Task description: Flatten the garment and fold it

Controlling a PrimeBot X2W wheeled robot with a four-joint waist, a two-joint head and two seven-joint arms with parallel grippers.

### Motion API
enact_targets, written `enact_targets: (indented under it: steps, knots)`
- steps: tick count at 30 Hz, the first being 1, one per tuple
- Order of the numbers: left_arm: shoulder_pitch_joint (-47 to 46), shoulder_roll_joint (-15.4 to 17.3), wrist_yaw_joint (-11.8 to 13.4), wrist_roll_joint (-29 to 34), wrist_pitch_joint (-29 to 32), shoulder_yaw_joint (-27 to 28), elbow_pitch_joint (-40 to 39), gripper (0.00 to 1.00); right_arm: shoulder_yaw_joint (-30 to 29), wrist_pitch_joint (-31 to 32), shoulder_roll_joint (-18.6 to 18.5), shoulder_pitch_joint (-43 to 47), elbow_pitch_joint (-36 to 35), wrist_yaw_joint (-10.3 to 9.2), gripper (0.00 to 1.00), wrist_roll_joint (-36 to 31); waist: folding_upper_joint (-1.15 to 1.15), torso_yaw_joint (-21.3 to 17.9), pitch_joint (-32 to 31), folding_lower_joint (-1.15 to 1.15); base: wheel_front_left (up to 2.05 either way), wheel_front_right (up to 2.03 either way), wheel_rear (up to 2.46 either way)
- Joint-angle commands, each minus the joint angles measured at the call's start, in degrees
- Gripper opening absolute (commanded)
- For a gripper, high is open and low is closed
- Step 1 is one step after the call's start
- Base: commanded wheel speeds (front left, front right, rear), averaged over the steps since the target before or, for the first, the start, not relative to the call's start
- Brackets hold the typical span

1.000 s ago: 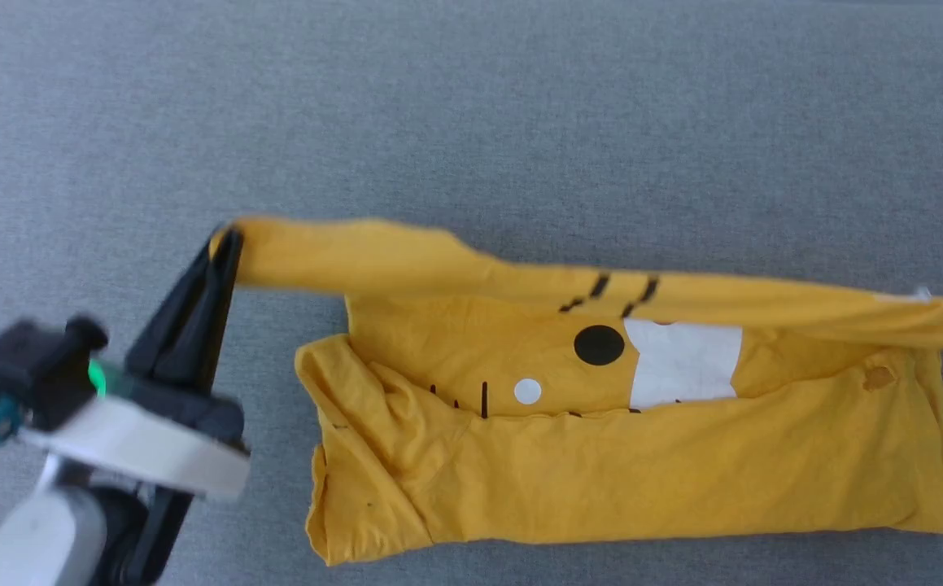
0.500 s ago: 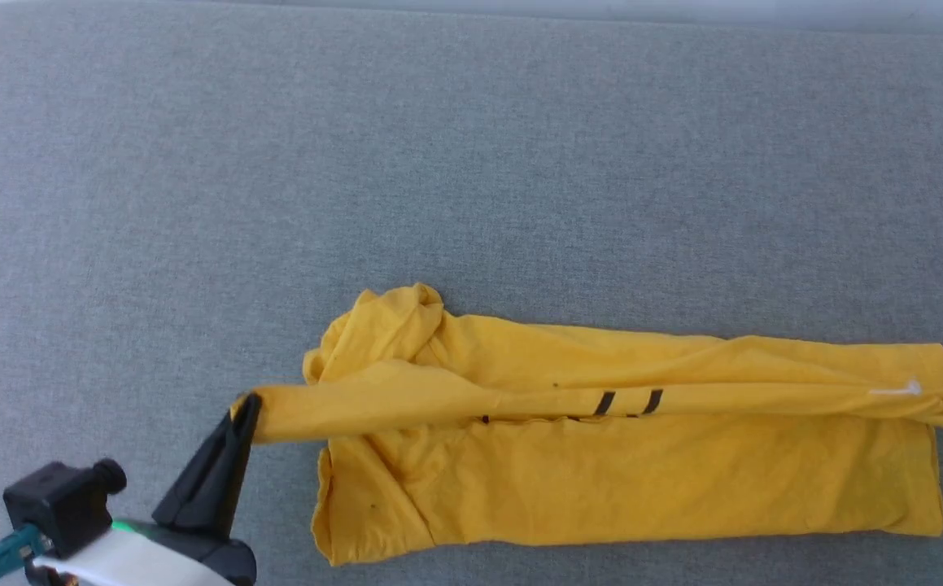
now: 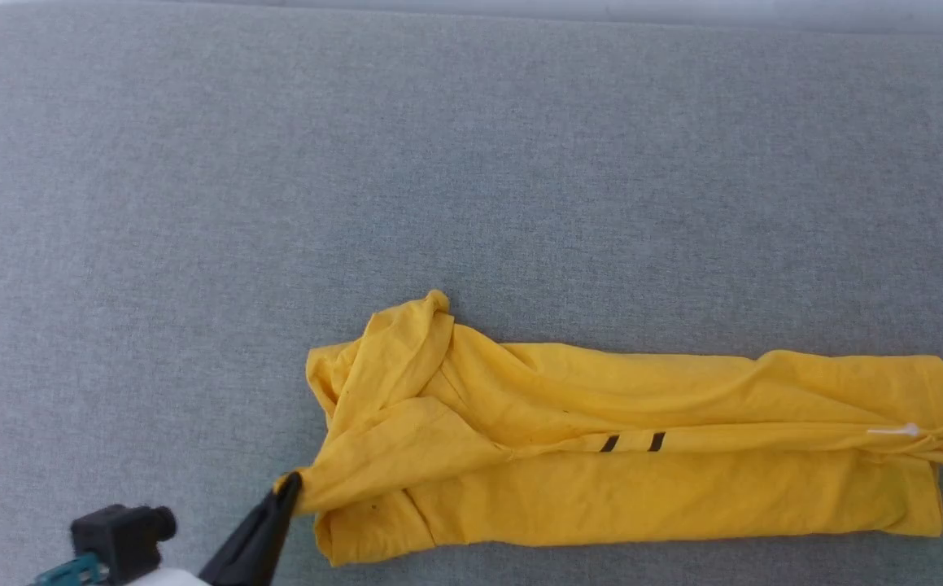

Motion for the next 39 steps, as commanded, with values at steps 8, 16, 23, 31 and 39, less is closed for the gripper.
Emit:
enact_targets:
  steps: [8,16,23,31,39]
  knots:
    - [-6.15,-4.60,-1.92,0.92,-1.58,-3.03,6.38,0.47,2.20,-0.48,0.85,-1.30,2.84,-0.06,1.00,-1.84,-0.01,0.06,-0.87,0.00,0.00,0.00,0.00]
    - [-7.73,-7.17,-0.88,2.43,-9.09,0.50,6.13,1.00,0.59,1.47,-0.01,-1.14,-0.13,-0.06,1.00,1.79,-0.01,-0.26,-0.96,0.00,0.00,0.00,0.00]
    - [-8.33,-10.10,4.71,12.79,-16.04,5.86,3.62,1.00,-0.61,3.54,0.05,-1.26,-0.56,-0.06,1.00,0.79,-0.01,0.06,-0.65,0.00,0.00,0.00,0.00]
    - [-8.79,-10.98,5.52,21.03,-16.37,5.15,4.19,1.00,2.72,7.43,0.76,-2.46,4.22,-0.06,1.00,0.42,-0.01,1.32,0.21,0.00,0.00,0.00,0.00]
    - [-10.51,-11.58,5.34,23.20,-16.39,3.93,5.19,1.00,5.80,13.28,1.16,-4.05,6.40,-0.06,0.00,2.49,-0.01,2.75,1.05,0.00,0.00,0.00,0.00]
